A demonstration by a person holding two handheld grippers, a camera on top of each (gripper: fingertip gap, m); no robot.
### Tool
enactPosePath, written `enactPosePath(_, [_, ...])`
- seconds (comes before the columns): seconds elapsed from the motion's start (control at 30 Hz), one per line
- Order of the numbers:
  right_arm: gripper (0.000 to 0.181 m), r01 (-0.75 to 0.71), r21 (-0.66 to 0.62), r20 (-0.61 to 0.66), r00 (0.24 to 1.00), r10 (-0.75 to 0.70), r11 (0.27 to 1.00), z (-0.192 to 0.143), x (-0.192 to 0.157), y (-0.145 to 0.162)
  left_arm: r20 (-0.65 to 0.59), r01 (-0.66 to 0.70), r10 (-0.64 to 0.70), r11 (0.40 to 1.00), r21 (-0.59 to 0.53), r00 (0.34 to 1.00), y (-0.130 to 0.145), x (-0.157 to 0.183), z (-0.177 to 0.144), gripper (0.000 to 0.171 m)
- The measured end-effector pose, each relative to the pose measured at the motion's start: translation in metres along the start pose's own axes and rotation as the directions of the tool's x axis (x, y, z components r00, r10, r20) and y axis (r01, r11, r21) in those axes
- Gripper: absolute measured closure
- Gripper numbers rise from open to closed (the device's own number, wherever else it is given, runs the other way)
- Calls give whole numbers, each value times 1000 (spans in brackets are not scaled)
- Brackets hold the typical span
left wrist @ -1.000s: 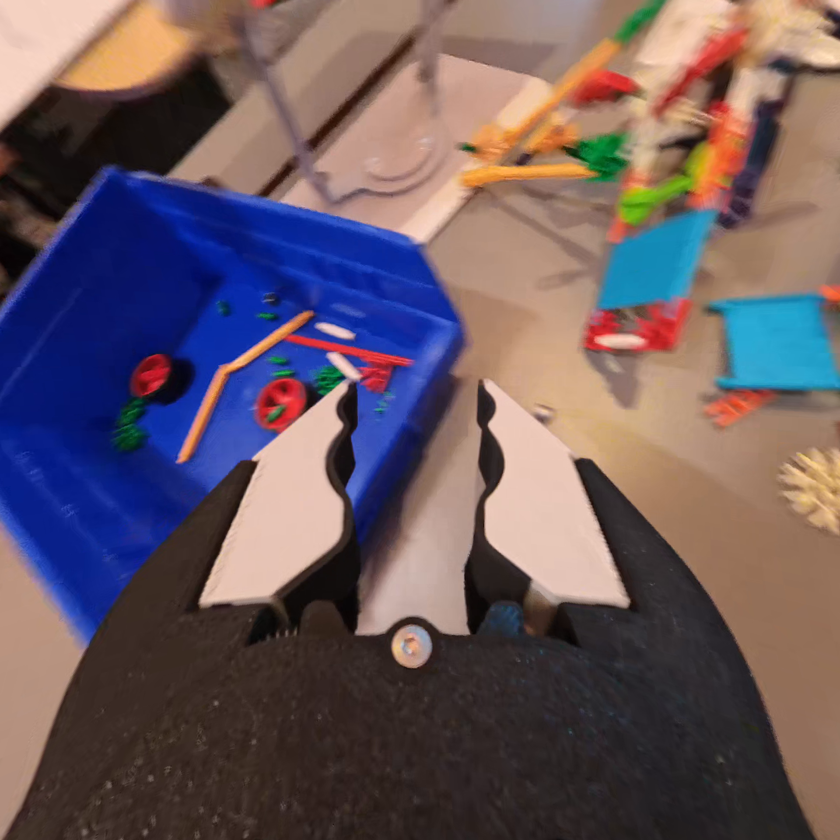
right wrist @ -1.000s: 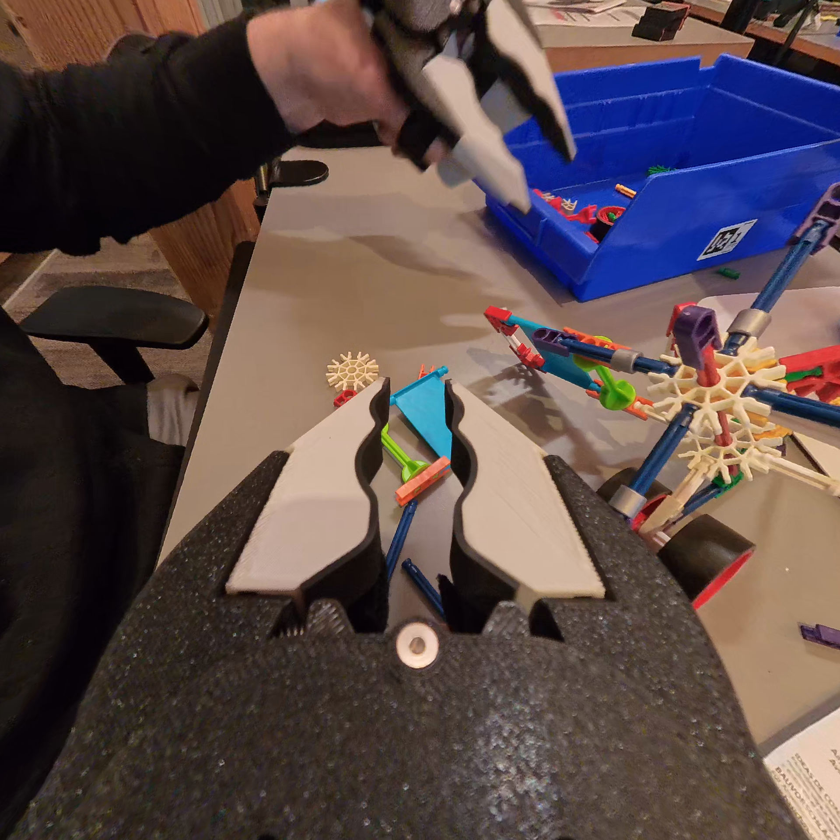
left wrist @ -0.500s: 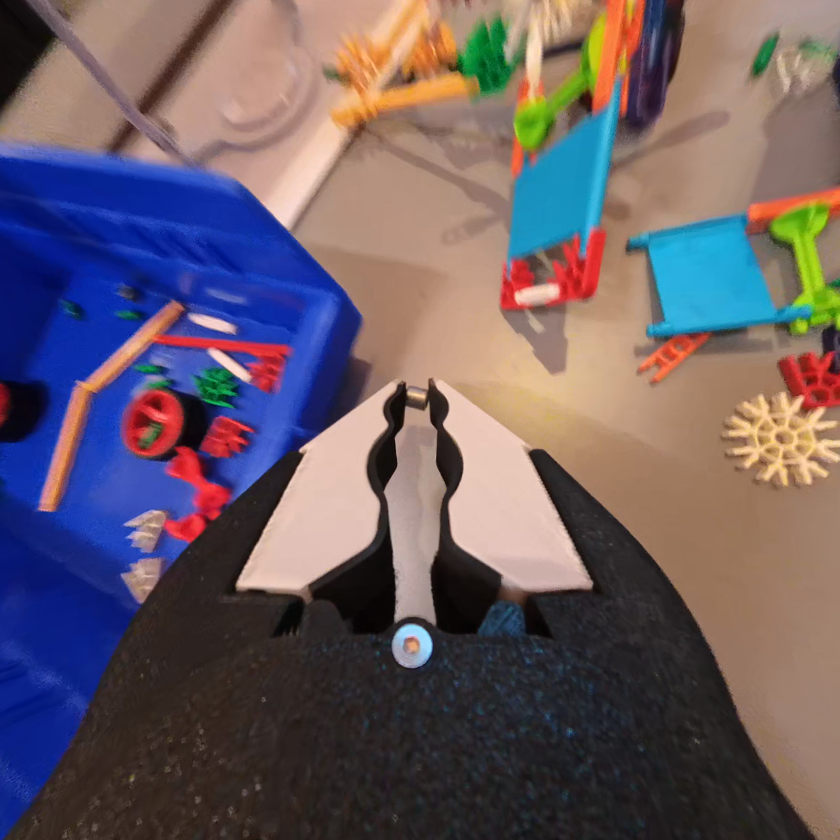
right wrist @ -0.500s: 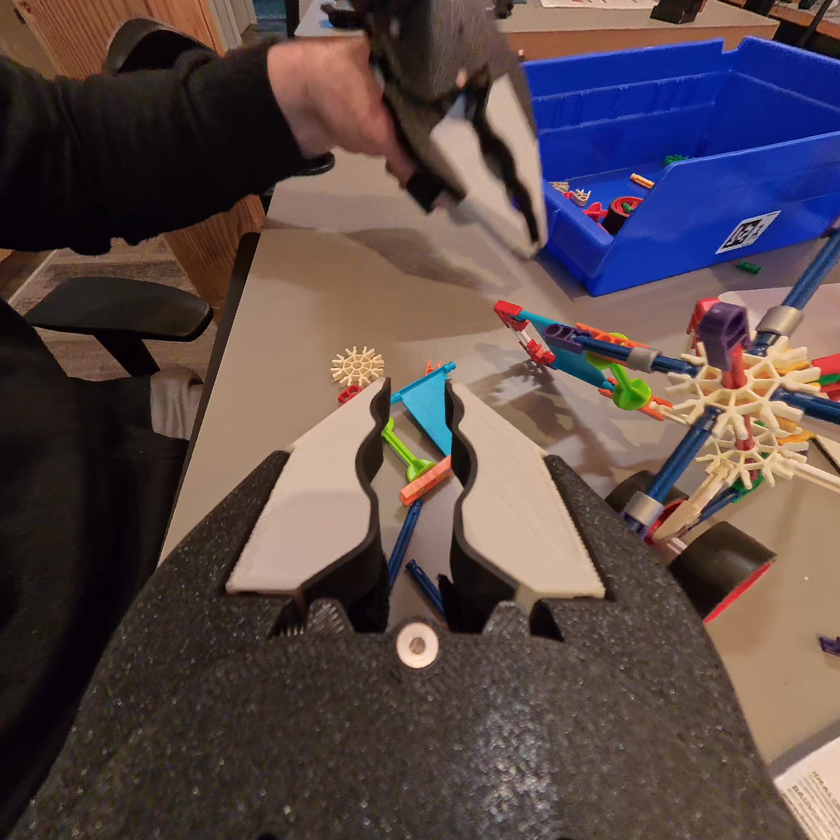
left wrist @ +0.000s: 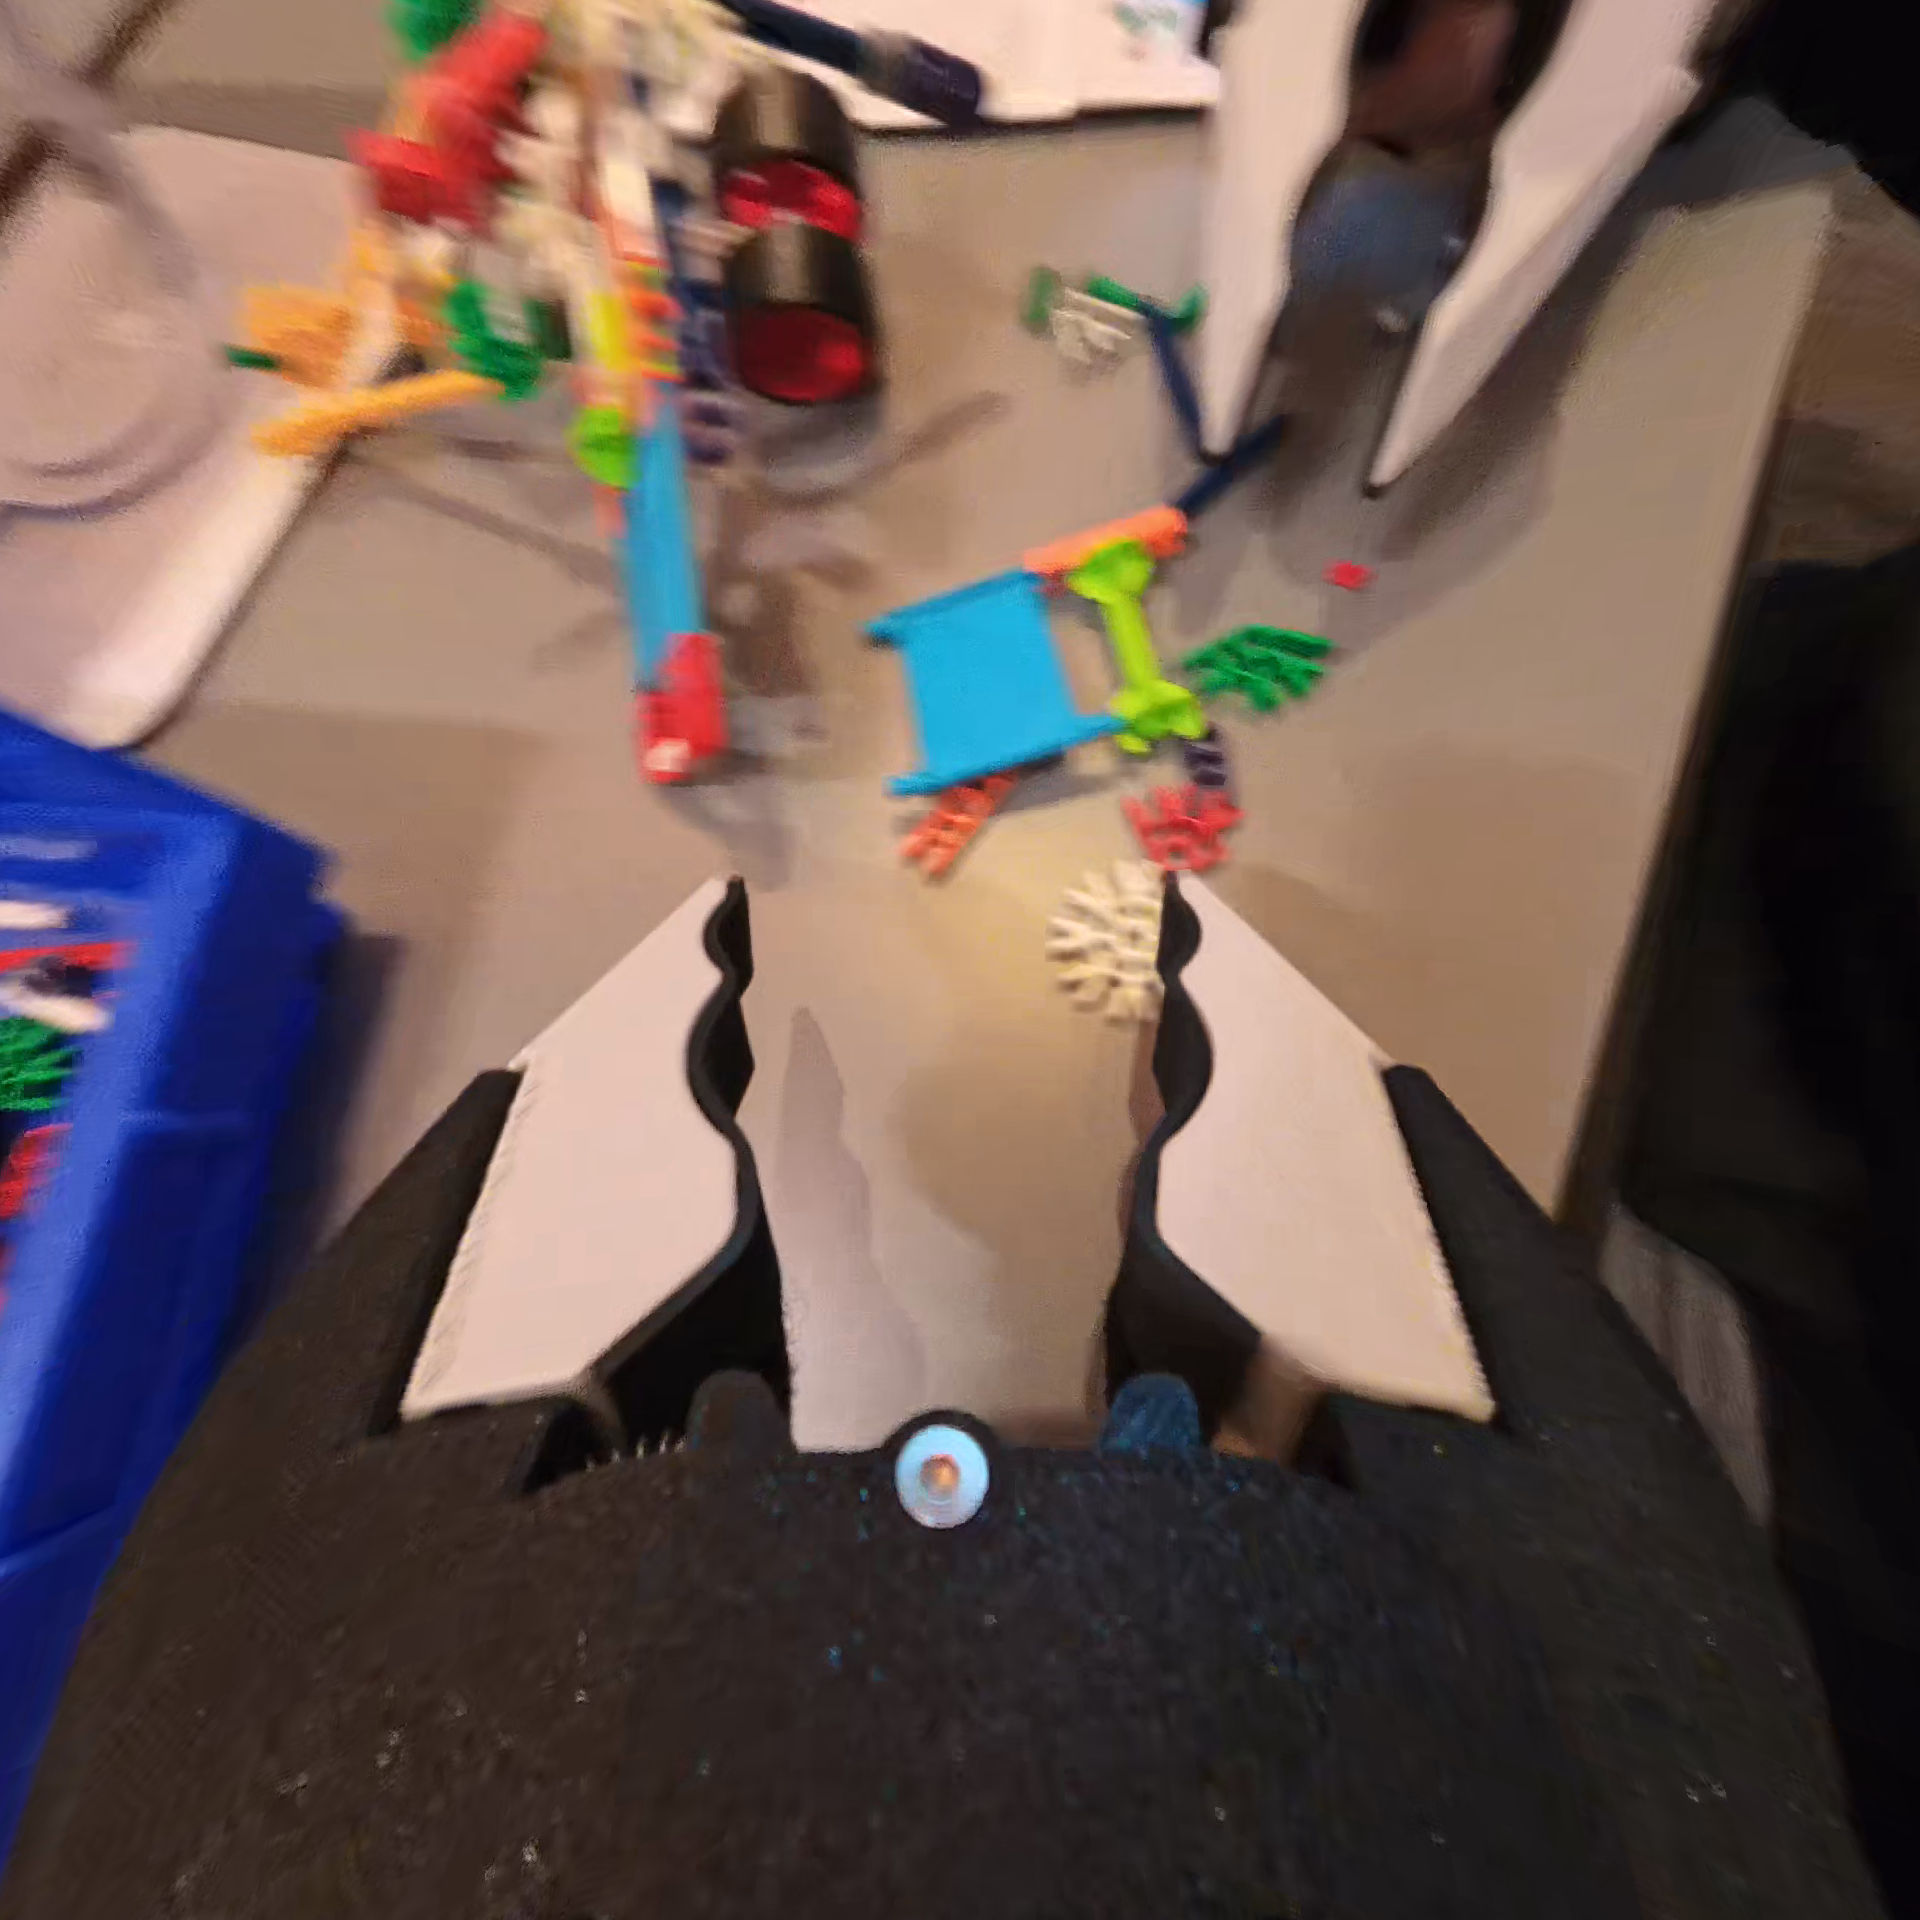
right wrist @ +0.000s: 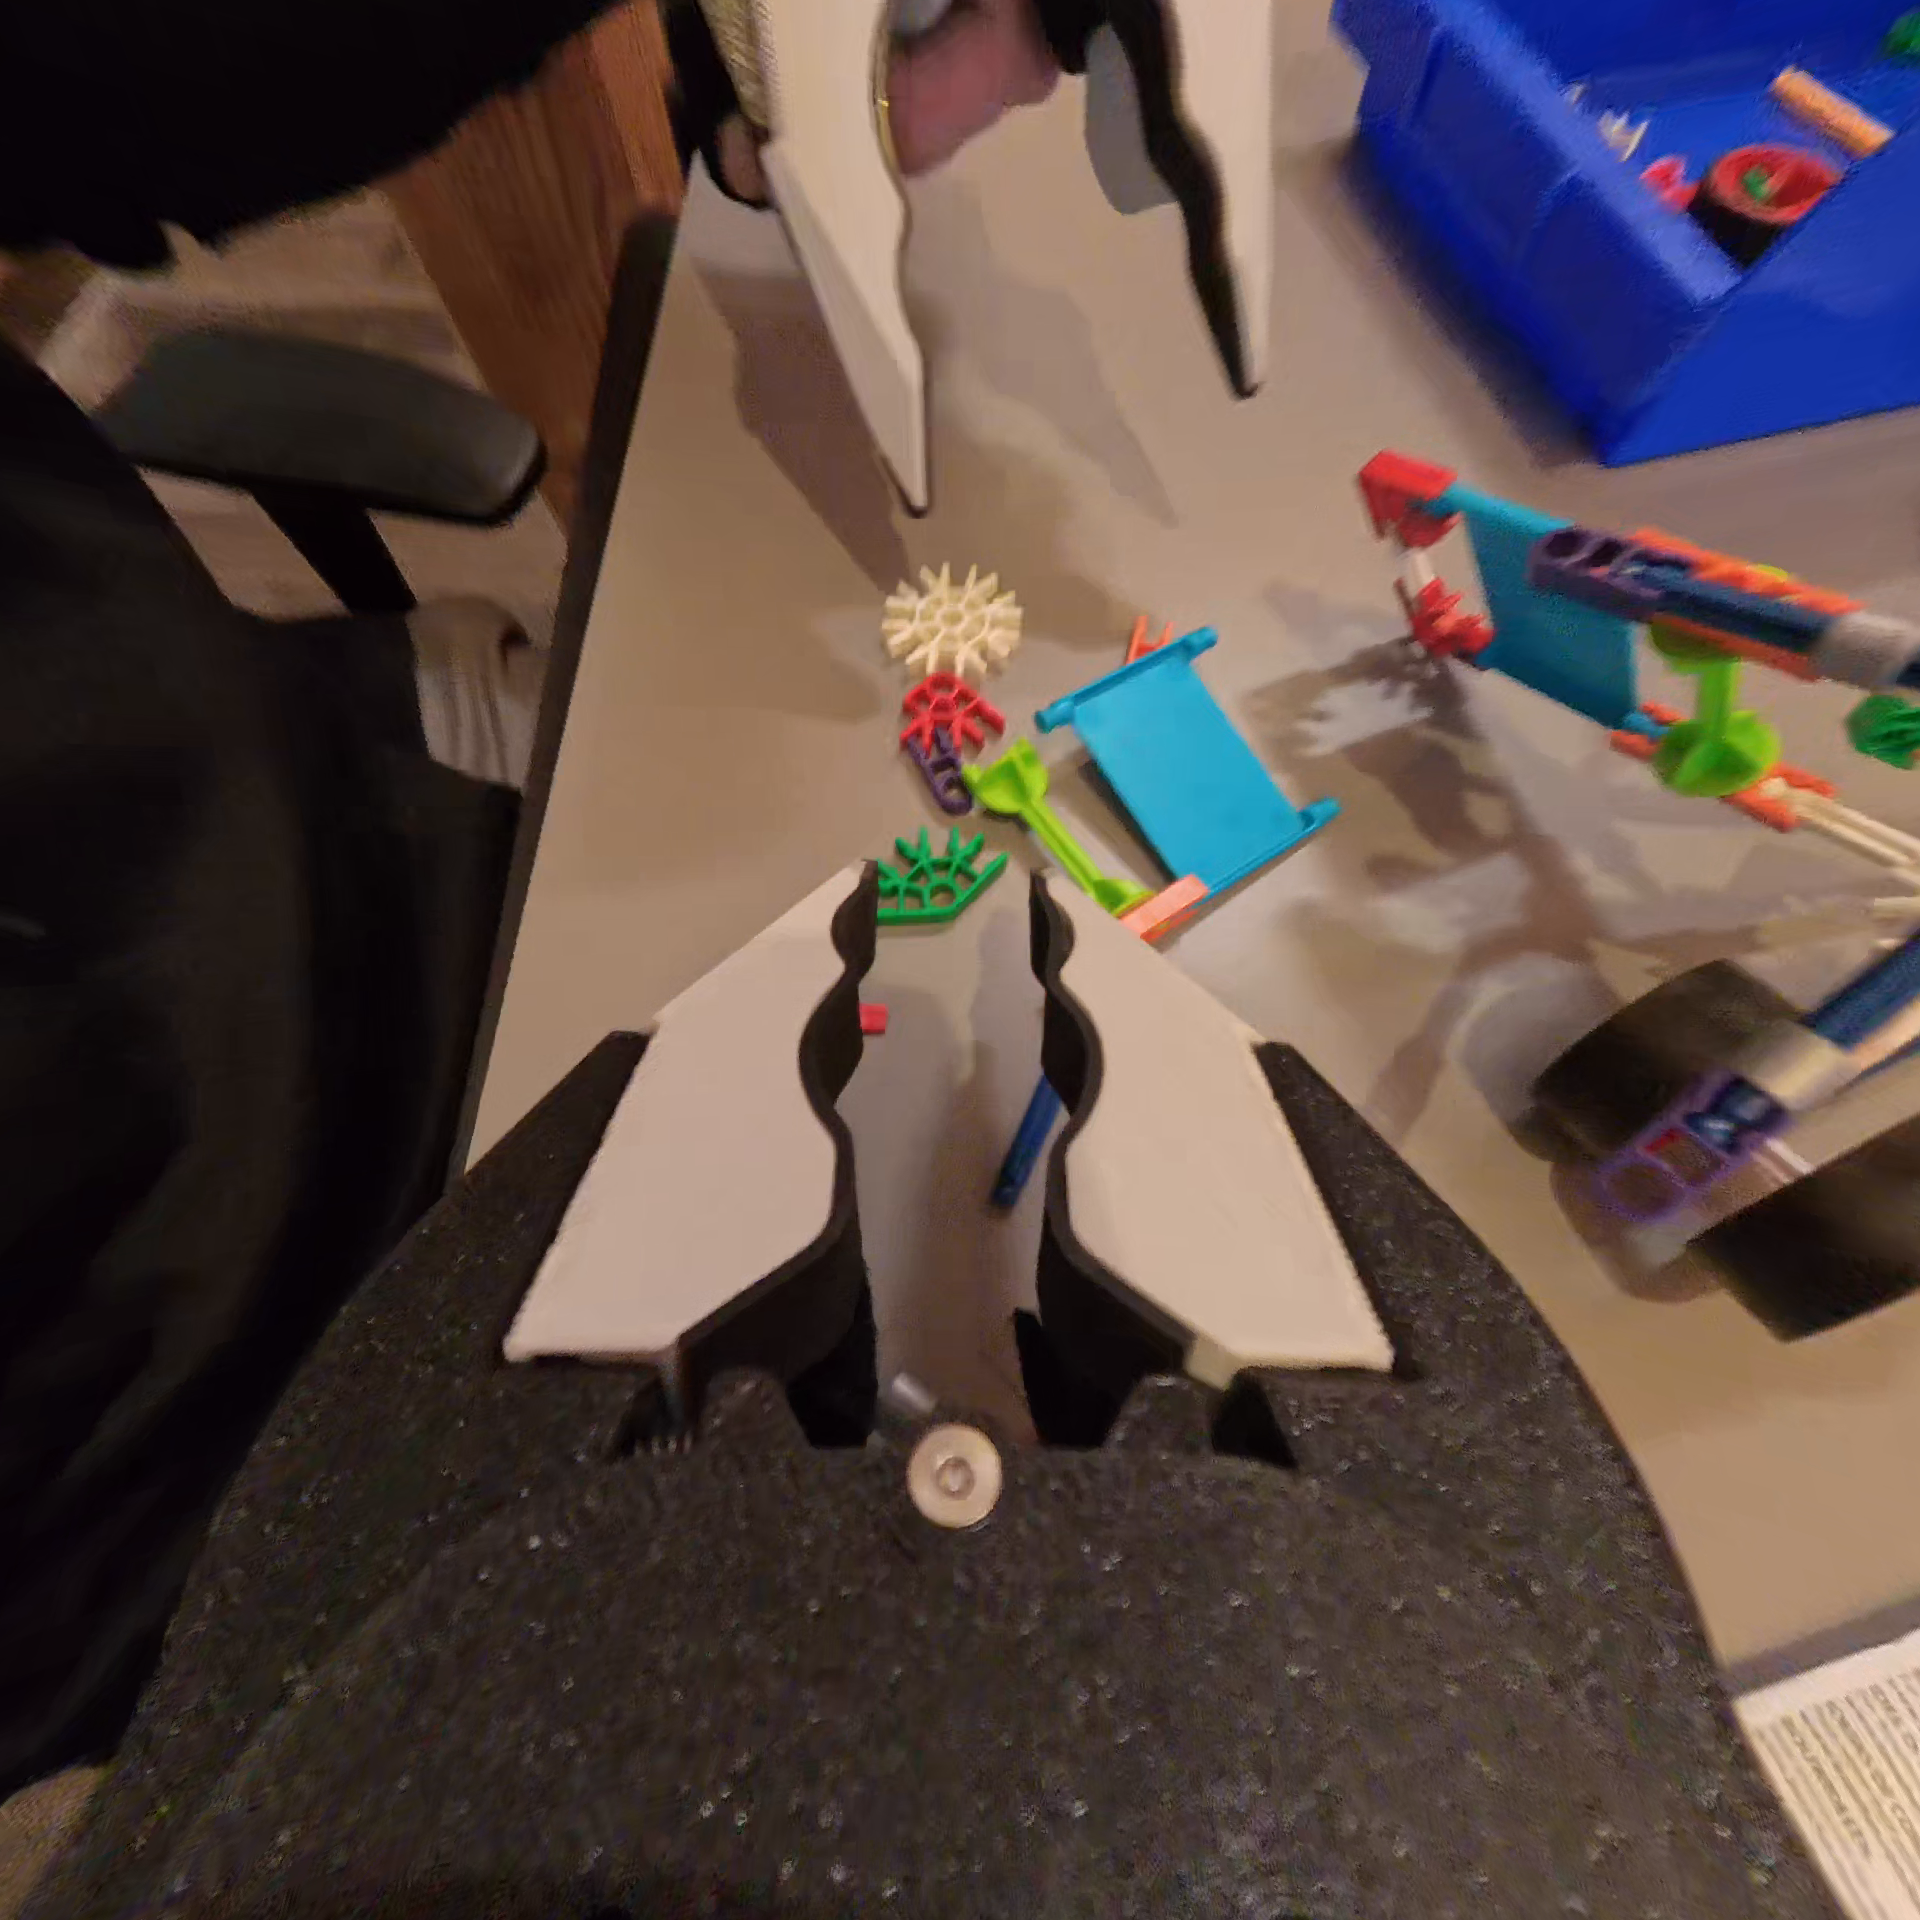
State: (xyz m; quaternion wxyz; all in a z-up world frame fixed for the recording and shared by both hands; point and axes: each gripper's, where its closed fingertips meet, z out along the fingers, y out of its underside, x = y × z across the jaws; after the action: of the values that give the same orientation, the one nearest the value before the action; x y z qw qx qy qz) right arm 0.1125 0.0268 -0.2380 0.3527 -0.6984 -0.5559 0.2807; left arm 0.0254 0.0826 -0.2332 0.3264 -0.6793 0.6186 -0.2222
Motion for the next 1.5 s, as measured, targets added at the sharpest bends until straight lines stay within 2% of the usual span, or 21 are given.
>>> enactPosePath(0.03, [152, 11, -47, -17, 1000, -12, 999, 5, -3, 5, -33, -11, 10, 1000, -14, 999, 4, 15, 4, 103])
enactPosePath(0.13, [140, 15, -139, -37, 999, -20, 990, 23, -13, 14, -95, -21, 16, 998, -53, 995, 17, 40, 14, 110])
enactPosePath(0.2, [141, -14, -174, -69, 998, 2, 985, 34, -13, 18, -103, -6, -1, 997, -75, 995, 23, 44, 23, 119])
enactPosePath(0.27, [152, -26, -188, -100, 995, 7, 982, 37, -9, 18, -107, -6, -1, 998, -70, 994, 24, 47, 28, 135])
enactPosePath(0.47, [157, -8, -208, -118, 993, -17, 978, 37, -7, 17, -81, -4, -2, 997, -77, 997, 27, 41, 22, 135])
enactPosePath(0.53, [157, -1, -204, -104, 994, -21, 979, 37, -9, 16, -34, 22, -23, 999, -46, 999, 22, 18, 10, 136])
enactPosePath(0.57, [157, 2, -198, -97, 995, -22, 980, 36, -10, 15, 28, 27, -26, 999, -36, 999, 18, -1, -2, 135])
enactPosePath(0.67, [157, 12, -181, -82, 996, -28, 983, 38, -11, 9, 251, 66, -68, 998, 17, 966, 3, -82, -33, 135])
enactPosePath(0.73, [157, 12, -166, -76, 997, -24, 986, 39, -10, 5, 395, 103, -115, 993, 51, 912, 0, -141, -51, 135])
enactPosePath(0.8, [157, 10, -158, -76, 997, -23, 987, 39, -9, 3, 463, 131, -104, 991, -26, 880, 14, -174, -56, 102])
enactPosePath(0.83, [157, 8, -154, -77, 997, -20, 988, 38, -9, 3, 460, 127, -92, 991, -44, 883, 15, -175, -55, 98])
enactPosePath(0.93, [157, -8, -129, -70, 998, -1, 992, 32, -9, 4, 346, 67, -61, 998, -6, 936, -1, -129, -42, 95])
enactPosePath(1.03, [157, -21, -105, -69, 998, 14, 994, 23, -7, 6, 59, 20, -20, 1000, -2, 998, -8, -37, -13, 110])
enactPosePath(1.1, [157, -30, -89, -70, 997, 23, 996, 17, -6, 7, -77, -24, 20, 999, -43, 997, -3, 19, 3, 111])
enactPosePath(1.2, [157, -44, -72, -79, 996, 38, 996, 11, -2, 8, -165, -25, 22, 1000, -16, 986, -10, 72, 14, 110])
enactPosePath(1.27, [157, -45, -61, -80, 996, 40, 997, 9, -3, 7, -166, 2, -4, 1000, -15, 986, -13, 85, 22, 112])
enactPosePath(1.33, [157, -40, -53, -75, 997, 36, 998, 8, -5, 5, -102, -7, -3, 995, -95, 995, 2, 82, 37, 118])
enactPosePath(1.37, [157, -37, -51, -76, 997, 33, 998, 8, -5, 5, -109, 5, -14, 997, -76, 994, 0, 84, 39, 122])
enactPosePath(1.4, [158, -35, -48, -78, 996, 32, 998, 8, -6, 4, -136, 29, -37, 998, -60, 990, -3, 87, 38, 140])
enactPosePath(1.43, [157, -34, -44, -76, 997, 30, 998, 7, -6, 3, -105, 22, -28, 998, -64, 994, -2, 82, 39, 151])
enactPosePath(1.5, [158, -30, -36, -73, 997, 28, 999, 6, -7, 2, -68, 2, -7, 998, -65, 998, -2, 78, 40, 152])
